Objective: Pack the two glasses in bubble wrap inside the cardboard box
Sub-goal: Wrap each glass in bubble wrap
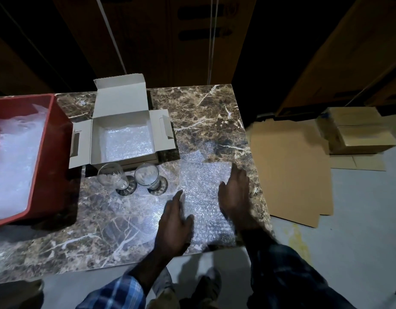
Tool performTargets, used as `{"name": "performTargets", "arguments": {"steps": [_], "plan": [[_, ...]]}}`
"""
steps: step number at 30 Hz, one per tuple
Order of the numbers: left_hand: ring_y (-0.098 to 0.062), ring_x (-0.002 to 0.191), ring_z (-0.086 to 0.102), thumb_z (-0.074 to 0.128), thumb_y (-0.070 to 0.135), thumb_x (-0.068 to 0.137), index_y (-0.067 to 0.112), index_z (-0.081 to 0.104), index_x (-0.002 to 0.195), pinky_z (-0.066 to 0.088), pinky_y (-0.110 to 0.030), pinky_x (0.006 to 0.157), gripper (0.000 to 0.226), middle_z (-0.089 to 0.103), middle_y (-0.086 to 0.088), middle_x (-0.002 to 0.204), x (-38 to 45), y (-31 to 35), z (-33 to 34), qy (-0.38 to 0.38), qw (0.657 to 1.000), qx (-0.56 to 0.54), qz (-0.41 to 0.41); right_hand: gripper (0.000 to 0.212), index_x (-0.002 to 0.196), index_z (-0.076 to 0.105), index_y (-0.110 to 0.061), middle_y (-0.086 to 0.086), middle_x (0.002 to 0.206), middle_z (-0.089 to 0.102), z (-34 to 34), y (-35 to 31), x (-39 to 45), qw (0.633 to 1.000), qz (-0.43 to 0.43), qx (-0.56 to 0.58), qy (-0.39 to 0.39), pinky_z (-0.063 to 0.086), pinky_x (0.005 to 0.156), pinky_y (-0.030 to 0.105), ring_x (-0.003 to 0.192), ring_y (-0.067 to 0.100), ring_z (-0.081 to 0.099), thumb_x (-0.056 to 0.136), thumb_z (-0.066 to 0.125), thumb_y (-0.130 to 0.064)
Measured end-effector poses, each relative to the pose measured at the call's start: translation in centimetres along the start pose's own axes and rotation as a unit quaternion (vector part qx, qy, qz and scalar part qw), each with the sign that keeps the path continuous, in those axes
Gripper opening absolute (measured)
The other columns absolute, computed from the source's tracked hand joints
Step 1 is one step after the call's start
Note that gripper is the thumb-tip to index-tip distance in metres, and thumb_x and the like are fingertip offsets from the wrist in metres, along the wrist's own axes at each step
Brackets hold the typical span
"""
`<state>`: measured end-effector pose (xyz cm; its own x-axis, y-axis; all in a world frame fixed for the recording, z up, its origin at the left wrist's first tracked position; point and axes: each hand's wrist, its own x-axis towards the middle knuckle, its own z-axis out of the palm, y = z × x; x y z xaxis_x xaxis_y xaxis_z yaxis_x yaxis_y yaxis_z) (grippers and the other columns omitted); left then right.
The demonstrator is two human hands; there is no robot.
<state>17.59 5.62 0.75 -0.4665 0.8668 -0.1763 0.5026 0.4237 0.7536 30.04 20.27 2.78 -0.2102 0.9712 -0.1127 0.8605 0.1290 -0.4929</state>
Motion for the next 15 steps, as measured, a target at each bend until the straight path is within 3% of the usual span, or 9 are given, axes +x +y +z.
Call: {"name": "performTargets", "arguments": {"steps": [2, 4, 10, 15], "plan": [[-0.024, 0.116, 0.050, 0.058, 0.021, 0.093, 0.017, 0.040, 0.146, 0.045, -0.036, 0.093, 0.057, 0.043, -0.003, 0.133, -0.1, 0.2, 0.0, 0.033, 0.993, 0.080, 0.085, 0.063, 0.154, 0.030, -0.009, 0.021, 0.155, 0.032, 0.9, 0.0, -1.1, 0.996, -0.065, -0.063, 0.012, 0.031, 0.114, 0.048, 0.138, 0.035, 0.036, 0.095, 0.054, -0.013], [-0.030, 0.126, 0.045, 0.054, 0.018, 0.095, 0.010, 0.047, 0.140, 0.044, -0.045, 0.102, 0.046, 0.040, -0.009, 0.140, 0.1, -0.1, 0.6, 0.045, 0.973, 0.147, 0.170, 0.058, 0.154, 0.032, -0.012, 0.019, 0.162, 0.022, 2.4, 0.4, -2.3, 0.988, -0.133, -0.083, -0.015, 0.025, 0.118, 0.048, 0.145, 0.035, 0.028, 0.098, 0.048, -0.016], [-0.032, 0.151, 0.023, 0.036, 0.022, 0.103, 0.005, 0.039, 0.151, 0.019, -0.049, 0.121, 0.051, 0.024, -0.016, 0.163, 1.1, -3.3, 3.2, -0.013, 0.944, 0.237, 0.229, 0.053, 0.148, 0.044, -0.007, 0.015, 0.162, 0.027, 6.9, 2.7, -5.6, 0.977, -0.192, -0.075, -0.048, 0.035, 0.116, 0.047, 0.149, 0.029, 0.029, 0.097, 0.036, -0.018], [-0.025, 0.155, 0.010, 0.026, 0.030, 0.106, 0.004, 0.025, 0.157, 0.017, -0.053, 0.122, 0.056, 0.015, -0.012, 0.166, 0.7, -4.2, 3.7, -0.035, 0.923, 0.289, 0.251, 0.058, 0.152, 0.038, -0.002, 0.015, 0.162, 0.027, 7.3, 5.0, -7.0, 0.975, -0.202, -0.092, -0.019, 0.025, 0.121, 0.044, 0.152, 0.026, 0.023, 0.106, 0.035, -0.038]]}}
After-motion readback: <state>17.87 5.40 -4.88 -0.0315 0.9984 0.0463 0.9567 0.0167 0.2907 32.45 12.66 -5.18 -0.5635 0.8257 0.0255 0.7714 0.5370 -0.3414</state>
